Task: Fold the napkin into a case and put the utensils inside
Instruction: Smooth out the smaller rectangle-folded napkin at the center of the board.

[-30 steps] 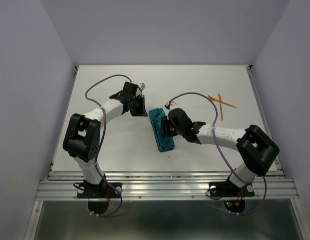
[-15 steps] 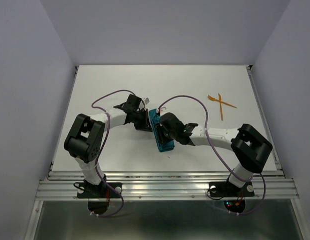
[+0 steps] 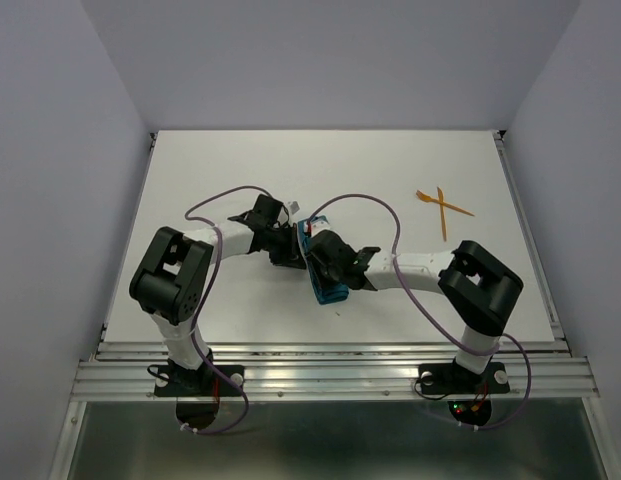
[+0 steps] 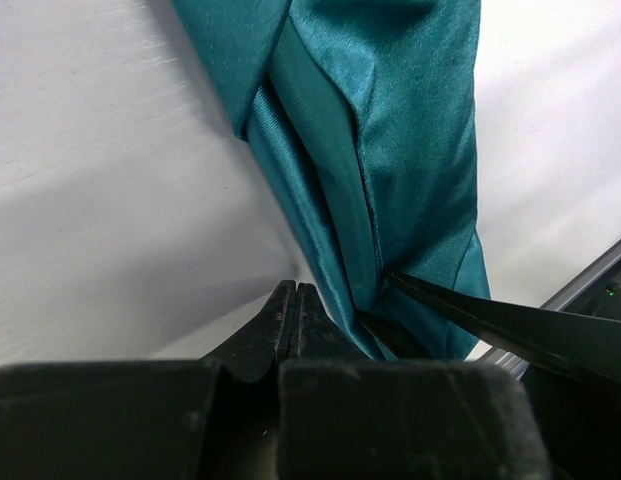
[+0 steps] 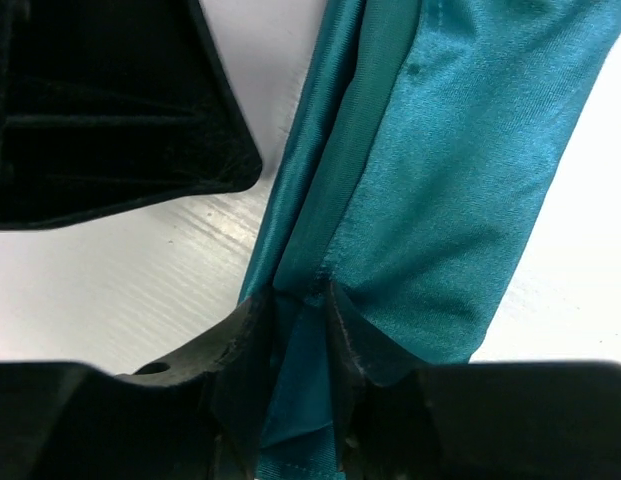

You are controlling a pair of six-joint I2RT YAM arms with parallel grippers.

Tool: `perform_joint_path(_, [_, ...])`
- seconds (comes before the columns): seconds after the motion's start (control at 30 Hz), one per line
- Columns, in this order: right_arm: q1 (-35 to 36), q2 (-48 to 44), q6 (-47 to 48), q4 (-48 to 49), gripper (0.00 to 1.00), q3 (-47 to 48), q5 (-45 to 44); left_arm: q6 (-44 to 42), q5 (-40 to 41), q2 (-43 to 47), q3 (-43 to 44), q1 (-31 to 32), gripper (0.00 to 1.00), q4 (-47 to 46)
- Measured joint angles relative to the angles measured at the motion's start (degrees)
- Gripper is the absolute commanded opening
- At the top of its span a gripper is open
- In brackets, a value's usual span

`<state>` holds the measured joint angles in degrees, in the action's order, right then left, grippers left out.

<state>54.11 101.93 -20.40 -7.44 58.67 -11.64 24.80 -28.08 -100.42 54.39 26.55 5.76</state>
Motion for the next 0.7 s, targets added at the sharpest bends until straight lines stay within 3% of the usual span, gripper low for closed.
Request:
perform_joint_path(0.13, [0.0,0.24,0.0,0.0,0.08,0.11,-1.07,0.0,-0.37,-0.26,-0.9,0.0,0.0,-0.39])
perform_joint_path(0.23, [0.0,0.24,0.02,-0.04,0.01,0.11,-1.73,0.2,-1.2,-0.76,-1.14,0.0,0.0,-0.87])
perform_joint_path(0.7, [0.0,0.09,0.04,0.15,0.01,0.66,-3.02,1.29,-3.39,-1.95,-1.33,1.18,0.0,-3.93])
